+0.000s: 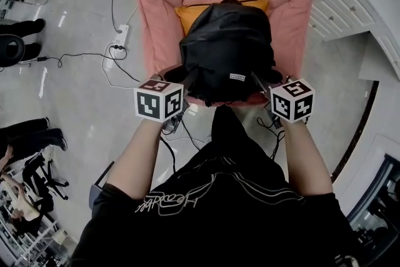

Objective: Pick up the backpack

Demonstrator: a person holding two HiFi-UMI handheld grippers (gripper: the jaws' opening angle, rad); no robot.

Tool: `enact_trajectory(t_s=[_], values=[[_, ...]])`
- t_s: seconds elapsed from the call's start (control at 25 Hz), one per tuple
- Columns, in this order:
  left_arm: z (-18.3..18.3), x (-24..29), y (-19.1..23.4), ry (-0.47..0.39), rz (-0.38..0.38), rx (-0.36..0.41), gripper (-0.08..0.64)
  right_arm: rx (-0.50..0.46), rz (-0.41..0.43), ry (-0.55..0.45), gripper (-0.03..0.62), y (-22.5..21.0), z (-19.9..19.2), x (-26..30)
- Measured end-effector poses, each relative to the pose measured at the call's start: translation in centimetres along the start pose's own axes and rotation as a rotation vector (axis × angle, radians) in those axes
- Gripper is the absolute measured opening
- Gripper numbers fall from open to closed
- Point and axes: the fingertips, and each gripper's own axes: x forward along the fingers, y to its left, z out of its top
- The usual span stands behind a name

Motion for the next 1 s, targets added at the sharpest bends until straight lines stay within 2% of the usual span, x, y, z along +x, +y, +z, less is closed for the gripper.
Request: enact_trajectory(t_s=[0.64, 1.0], values=[[0.1, -10.3, -5.9, -0.112, -0.015, 0.053, 0.114, -0.073, 0.014, -0.077, 0.048, 7.6, 1.8, -8.2], [1.5, -16.4, -9.2, -0.202, -0.03, 0.134, 0.106, -0.127, 0.013, -0.147, 0.048, 12.2, 4.0, -13.3]])
